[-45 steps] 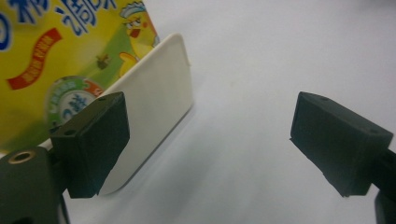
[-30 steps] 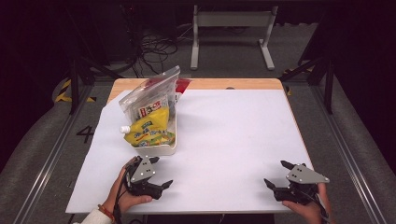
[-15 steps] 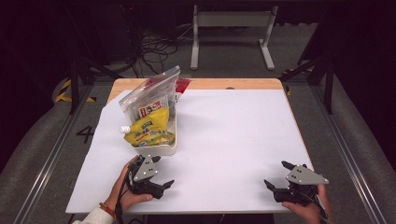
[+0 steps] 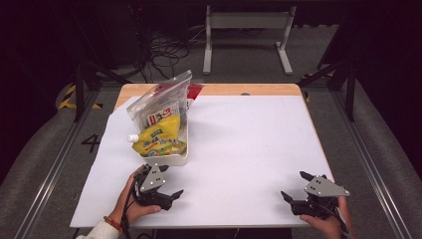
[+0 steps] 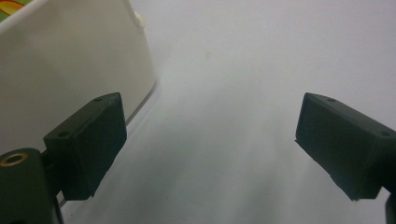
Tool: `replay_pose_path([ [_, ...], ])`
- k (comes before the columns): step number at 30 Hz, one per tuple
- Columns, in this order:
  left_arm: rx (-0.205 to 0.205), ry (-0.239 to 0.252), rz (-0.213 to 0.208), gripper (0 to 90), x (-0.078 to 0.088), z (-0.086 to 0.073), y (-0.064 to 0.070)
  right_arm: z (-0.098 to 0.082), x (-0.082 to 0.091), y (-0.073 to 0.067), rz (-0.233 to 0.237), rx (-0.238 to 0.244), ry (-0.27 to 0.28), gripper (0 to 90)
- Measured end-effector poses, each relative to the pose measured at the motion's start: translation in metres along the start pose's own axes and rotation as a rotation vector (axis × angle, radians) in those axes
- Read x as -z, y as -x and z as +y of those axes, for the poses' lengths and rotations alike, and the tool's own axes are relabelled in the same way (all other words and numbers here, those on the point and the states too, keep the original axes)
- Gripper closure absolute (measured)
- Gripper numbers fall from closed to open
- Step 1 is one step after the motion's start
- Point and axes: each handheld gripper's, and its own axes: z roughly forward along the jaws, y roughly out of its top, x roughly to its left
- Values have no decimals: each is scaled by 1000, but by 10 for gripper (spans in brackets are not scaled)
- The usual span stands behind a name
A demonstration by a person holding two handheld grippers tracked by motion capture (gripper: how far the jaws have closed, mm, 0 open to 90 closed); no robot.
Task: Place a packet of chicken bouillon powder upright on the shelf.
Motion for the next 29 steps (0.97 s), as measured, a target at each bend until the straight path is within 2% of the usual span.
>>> replay_pose_path([
  [11,7,3,3,95,2,0,-2,1,-1,-1,-4,16,-8,130],
  [22,-12,-21,-8,93,-2,0,-1,0,-3,-1,-10,24,-15,138],
  [25,-20,-42,-11,88,-3,-1,-1,0,-4,0,-13,20,-17,137],
  [29,-22,-39,-15,85,-4,0,0,0,-5,0,-12,7,-18,134],
])
